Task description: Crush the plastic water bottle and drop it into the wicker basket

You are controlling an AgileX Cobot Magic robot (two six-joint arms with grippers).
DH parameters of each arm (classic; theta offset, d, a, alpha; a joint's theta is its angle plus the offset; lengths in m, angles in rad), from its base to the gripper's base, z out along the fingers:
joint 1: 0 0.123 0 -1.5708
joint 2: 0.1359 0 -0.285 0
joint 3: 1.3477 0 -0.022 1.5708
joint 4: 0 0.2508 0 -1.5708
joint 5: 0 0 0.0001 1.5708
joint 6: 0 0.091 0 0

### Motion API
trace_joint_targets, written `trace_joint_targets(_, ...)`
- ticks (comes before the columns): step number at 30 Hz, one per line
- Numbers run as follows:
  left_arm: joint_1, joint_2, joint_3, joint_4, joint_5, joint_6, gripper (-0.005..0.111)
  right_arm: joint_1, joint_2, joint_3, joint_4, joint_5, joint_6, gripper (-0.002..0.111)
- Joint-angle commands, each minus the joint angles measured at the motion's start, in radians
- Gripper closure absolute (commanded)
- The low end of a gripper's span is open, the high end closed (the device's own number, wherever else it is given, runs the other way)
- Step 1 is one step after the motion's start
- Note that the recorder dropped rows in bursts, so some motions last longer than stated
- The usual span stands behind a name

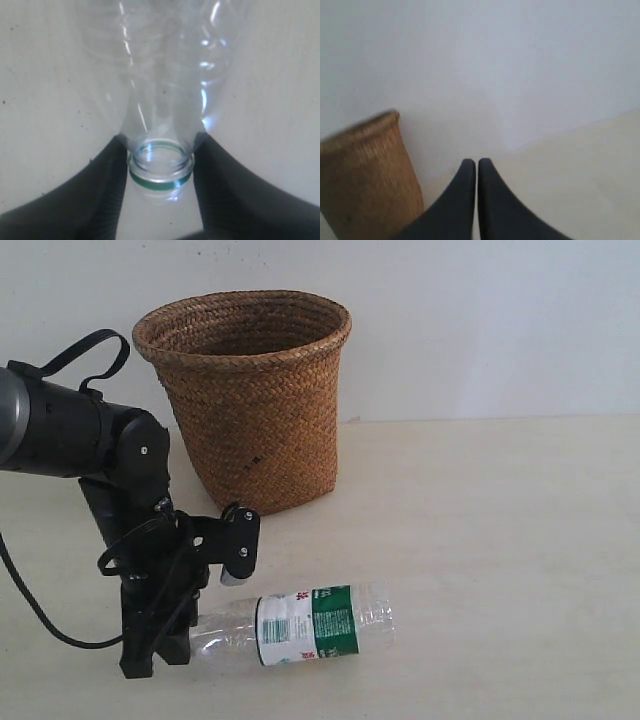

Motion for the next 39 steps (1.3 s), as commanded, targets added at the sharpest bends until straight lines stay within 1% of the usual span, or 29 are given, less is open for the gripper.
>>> trace_joint_targets(1, -0.008, -0.002, -0.001, 0.013, 0.034, -0.016, 0.103, -0.001, -0.004, -0.018, -0.025, -0.175, 0.037, 0.108)
trace_joint_targets(4, -0.008, -0.002, -0.001, 0.013, 0.036, -0.016, 0.103, -0.001, 0.005, -0.118, -0.130, -0.136, 0.065, 0.108)
trace_joint_targets(7, -0.008, -0.002, -0.001, 0.013, 0.036, -0.016, 0.103, 0.001, 0.100, -0.248, -0.200, -0.063, 0.091, 0.108)
trace_joint_targets(10, -0.008, -0.002, -0.001, 0.013, 0.036, -0.016, 0.103, 0.003, 0.234, -0.398, -0.223, 0.088, 0.082, 0.108)
trace_joint_targets(12, -0.008, -0.002, -0.001, 0.009, 0.035, -0.027, 0.103, 0.024, 0.366, -0.512, -0.216, 0.246, 0.008, 0.108)
trace_joint_targets(14, -0.008, -0.002, -0.001, 0.004, 0.035, -0.034, 0.103, 0.064, 0.515, -0.625, -0.142, 0.409, -0.120, 0.108)
trace_joint_targets(16, -0.008, -0.002, -0.001, 0.004, 0.034, -0.046, 0.103, 0.113, 0.655, -0.719, -0.050, 0.525, -0.255, 0.108)
trace_joint_targets(17, -0.008, -0.002, -0.001, 0.004, 0.032, -0.050, 0.103, 0.149, 0.732, -0.768, 0.030, 0.602, -0.355, 0.108)
trace_joint_targets(21, -0.008, -0.002, -0.001, -0.024, 0.029, -0.053, 0.103, 0.256, 1.001, -0.937, 0.209, 0.765, -0.588, 0.108)
trace_joint_targets(23, -0.008, -0.002, -0.001, -0.037, 0.029, -0.053, 0.103, 0.309, 1.123, -1.015, 0.230, 0.831, -0.651, 0.108)
trace_joint_targets(25, -0.008, -0.002, -0.001, -0.041, 0.029, -0.053, 0.103, 0.343, 1.227, -1.083, 0.226, 0.903, -0.659, 0.108)
trace_joint_targets(29, -0.008, -0.002, -0.001, -0.041, 0.029, -0.053, 0.103, 0.381, 1.439, -1.212, 0.223, 1.060, -0.684, 0.108)
trace_joint_targets(32, -0.008, -0.002, -0.001, -0.040, 0.026, -0.078, 0.103, 0.392, 1.562, -1.277, 0.219, 1.107, -0.684, 0.108)
trace_joint_targets(39, -0.008, -0.002, -0.001, -0.043, 0.023, -0.117, 0.103, 0.397, 1.742, -1.333, 0.234, 1.065, -0.682, 0.108)
